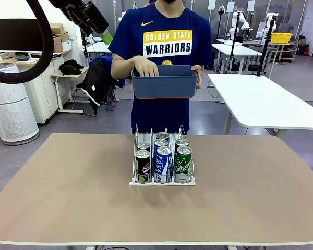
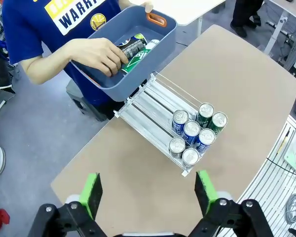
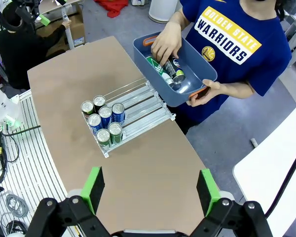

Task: Fill the beverage cans into the dispenser.
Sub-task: Pick up the Pepsi coke handed by the human.

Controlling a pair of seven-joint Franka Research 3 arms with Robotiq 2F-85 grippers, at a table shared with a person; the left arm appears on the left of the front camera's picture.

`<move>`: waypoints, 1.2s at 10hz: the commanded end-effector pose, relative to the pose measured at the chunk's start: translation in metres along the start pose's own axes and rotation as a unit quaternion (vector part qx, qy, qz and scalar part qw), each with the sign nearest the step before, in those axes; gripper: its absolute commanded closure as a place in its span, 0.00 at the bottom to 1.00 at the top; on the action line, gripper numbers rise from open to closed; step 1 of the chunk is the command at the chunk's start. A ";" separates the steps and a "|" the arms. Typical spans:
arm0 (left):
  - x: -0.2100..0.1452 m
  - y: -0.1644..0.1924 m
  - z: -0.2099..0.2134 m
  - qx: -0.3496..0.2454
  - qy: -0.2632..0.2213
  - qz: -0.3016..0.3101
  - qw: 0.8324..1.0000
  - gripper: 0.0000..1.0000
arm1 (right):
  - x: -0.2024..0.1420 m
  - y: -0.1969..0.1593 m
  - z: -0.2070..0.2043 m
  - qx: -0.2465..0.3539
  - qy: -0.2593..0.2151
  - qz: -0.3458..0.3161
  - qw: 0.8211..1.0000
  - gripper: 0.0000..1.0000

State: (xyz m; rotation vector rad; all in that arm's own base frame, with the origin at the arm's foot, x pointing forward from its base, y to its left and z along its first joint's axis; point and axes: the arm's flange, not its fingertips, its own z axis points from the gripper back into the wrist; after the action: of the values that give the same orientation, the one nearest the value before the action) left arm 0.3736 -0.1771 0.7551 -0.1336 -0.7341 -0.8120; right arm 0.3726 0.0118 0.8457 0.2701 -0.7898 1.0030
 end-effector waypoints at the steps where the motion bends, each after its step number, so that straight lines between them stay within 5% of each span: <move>1: -0.003 0.001 0.002 0.004 0.004 -0.005 1.000 0.00 | 0.000 0.000 0.000 0.001 -0.002 0.000 1.000 0.00; 5: 0.011 -0.002 0.019 -0.009 0.015 0.059 0.998 0.00 | 0.000 0.000 0.000 0.001 -0.002 0.000 1.000 0.00; 12: 0.016 -0.004 0.063 -0.063 -0.010 0.028 0.998 0.00 | 0.000 0.000 0.000 0.001 -0.002 0.000 1.000 0.00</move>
State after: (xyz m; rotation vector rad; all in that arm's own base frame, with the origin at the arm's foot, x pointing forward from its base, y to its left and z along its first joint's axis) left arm 0.3441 -0.1717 0.8145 -0.2330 -0.6997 -0.7870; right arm 0.3726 0.0118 0.8457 0.2701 -0.7898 1.0030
